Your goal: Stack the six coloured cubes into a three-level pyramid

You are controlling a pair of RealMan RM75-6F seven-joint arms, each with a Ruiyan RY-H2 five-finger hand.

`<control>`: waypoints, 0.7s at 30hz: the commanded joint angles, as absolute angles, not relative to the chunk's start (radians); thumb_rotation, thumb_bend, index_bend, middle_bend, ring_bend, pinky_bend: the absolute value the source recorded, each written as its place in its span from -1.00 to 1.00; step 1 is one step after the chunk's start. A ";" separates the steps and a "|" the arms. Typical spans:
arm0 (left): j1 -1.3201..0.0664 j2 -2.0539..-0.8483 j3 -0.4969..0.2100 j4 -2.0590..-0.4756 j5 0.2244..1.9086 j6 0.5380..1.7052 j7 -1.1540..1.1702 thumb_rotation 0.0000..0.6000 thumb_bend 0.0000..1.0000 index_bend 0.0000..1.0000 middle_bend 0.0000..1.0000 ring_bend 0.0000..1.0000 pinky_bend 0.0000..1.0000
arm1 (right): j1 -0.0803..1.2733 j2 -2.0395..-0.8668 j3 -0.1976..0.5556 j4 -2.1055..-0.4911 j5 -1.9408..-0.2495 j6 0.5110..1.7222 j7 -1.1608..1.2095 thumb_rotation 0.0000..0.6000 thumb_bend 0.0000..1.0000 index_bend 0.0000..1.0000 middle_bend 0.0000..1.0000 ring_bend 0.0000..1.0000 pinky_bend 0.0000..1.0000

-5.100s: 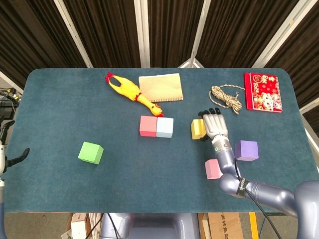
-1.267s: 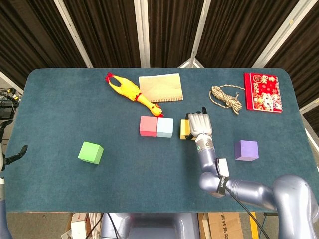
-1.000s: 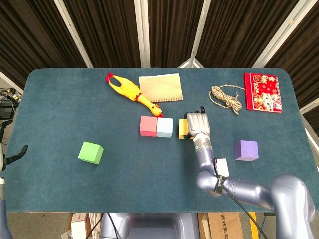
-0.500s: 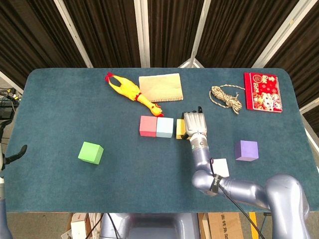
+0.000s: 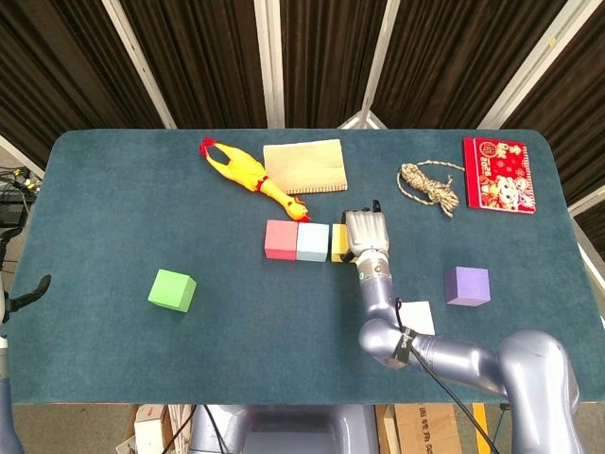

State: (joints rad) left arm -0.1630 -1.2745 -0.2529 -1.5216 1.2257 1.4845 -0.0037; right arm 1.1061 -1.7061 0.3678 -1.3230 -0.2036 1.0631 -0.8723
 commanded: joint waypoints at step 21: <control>-0.164 -1.279 -0.254 -1.515 1.224 1.484 -0.001 1.00 -0.44 -0.61 -1.00 -1.00 -1.00 | 1.109 -1.720 0.374 -1.297 -0.192 1.048 -0.885 1.00 -0.45 -0.22 -0.16 -0.50 -1.00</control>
